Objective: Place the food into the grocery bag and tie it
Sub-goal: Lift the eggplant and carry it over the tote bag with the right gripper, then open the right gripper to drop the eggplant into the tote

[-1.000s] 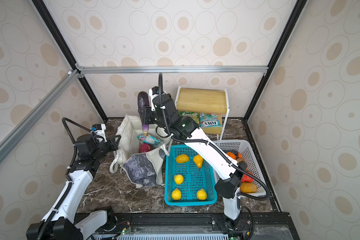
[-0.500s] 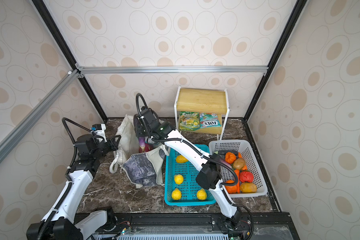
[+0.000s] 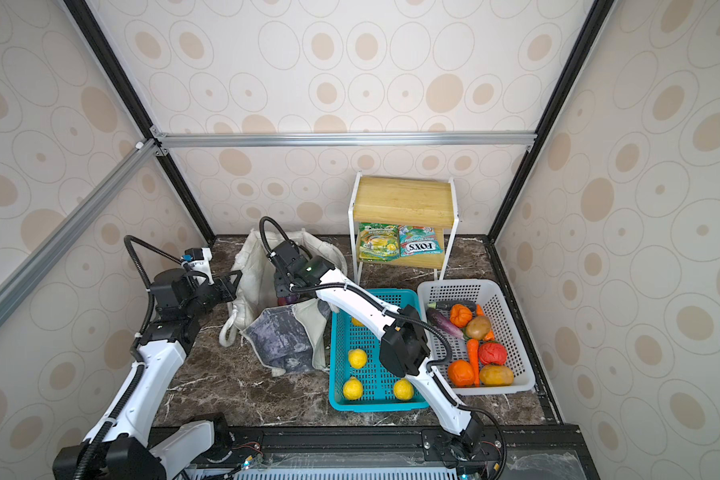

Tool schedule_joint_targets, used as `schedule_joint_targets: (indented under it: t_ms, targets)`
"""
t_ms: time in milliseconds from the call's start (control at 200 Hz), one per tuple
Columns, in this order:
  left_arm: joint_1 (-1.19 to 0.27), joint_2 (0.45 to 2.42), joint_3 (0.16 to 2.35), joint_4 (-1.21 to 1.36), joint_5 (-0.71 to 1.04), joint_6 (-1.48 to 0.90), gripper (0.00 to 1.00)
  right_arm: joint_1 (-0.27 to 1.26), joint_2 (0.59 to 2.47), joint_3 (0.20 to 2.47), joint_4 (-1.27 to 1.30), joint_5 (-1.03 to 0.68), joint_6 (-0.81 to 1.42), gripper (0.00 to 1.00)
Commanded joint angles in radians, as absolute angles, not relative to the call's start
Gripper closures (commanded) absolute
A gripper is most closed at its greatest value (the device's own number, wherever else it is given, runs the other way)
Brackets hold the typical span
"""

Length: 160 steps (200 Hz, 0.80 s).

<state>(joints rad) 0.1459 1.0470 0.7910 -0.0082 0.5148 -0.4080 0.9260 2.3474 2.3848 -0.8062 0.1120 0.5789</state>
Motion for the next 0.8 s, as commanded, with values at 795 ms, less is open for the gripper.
schedule_joint_targets:
  t_ms: [795]
  targets:
    - [0.151,1.019,0.797,0.024,0.527,-0.411,1.0,0.953,1.646,1.981,-0.885,0.49,0.552,0.0]
